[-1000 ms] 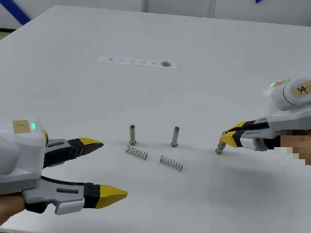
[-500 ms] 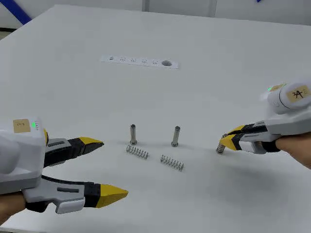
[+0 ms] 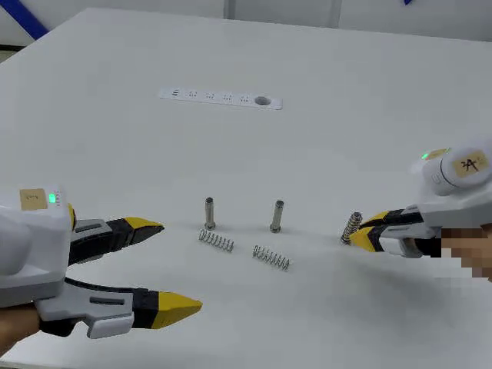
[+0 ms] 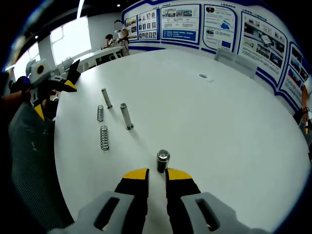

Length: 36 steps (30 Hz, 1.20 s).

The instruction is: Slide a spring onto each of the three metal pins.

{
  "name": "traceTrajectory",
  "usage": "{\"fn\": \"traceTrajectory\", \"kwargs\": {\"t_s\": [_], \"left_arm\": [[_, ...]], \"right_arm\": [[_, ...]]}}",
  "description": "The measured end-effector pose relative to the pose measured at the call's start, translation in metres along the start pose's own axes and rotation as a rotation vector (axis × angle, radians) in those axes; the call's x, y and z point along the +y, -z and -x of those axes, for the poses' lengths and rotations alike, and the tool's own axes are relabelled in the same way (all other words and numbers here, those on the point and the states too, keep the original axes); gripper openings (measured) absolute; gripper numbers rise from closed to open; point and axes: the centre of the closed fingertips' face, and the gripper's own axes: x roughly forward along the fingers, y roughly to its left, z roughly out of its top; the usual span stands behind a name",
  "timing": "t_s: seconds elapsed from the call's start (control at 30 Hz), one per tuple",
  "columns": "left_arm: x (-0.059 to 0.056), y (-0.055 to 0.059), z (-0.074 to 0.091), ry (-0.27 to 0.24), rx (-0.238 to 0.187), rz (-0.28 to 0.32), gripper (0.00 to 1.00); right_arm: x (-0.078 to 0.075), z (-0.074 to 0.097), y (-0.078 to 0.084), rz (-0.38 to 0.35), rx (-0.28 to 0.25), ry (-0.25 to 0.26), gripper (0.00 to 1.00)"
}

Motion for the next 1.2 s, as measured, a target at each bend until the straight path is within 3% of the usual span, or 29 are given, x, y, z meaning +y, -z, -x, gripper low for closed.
{"fn": "traceTrajectory", "kwargs": {"t_s": [0.37,0.8,1.2], "left_arm": [[-0.001,0.000,-0.001,0.007,0.001,-0.005,0.73],[-0.001,-0.002,0.000,0.004,-0.006,-0.005,0.73],[-0.001,-0.002,0.000,0.003,-0.005,-0.005,0.72]], "right_arm": [[0.018,-0.005,0.012,0.005,0.024,-0.036,0.15],[0.065,-0.022,-0.013,0.109,0.022,-0.155,0.15],[0.087,-0.039,-0.023,0.177,0.041,-0.207,0.17]]}}
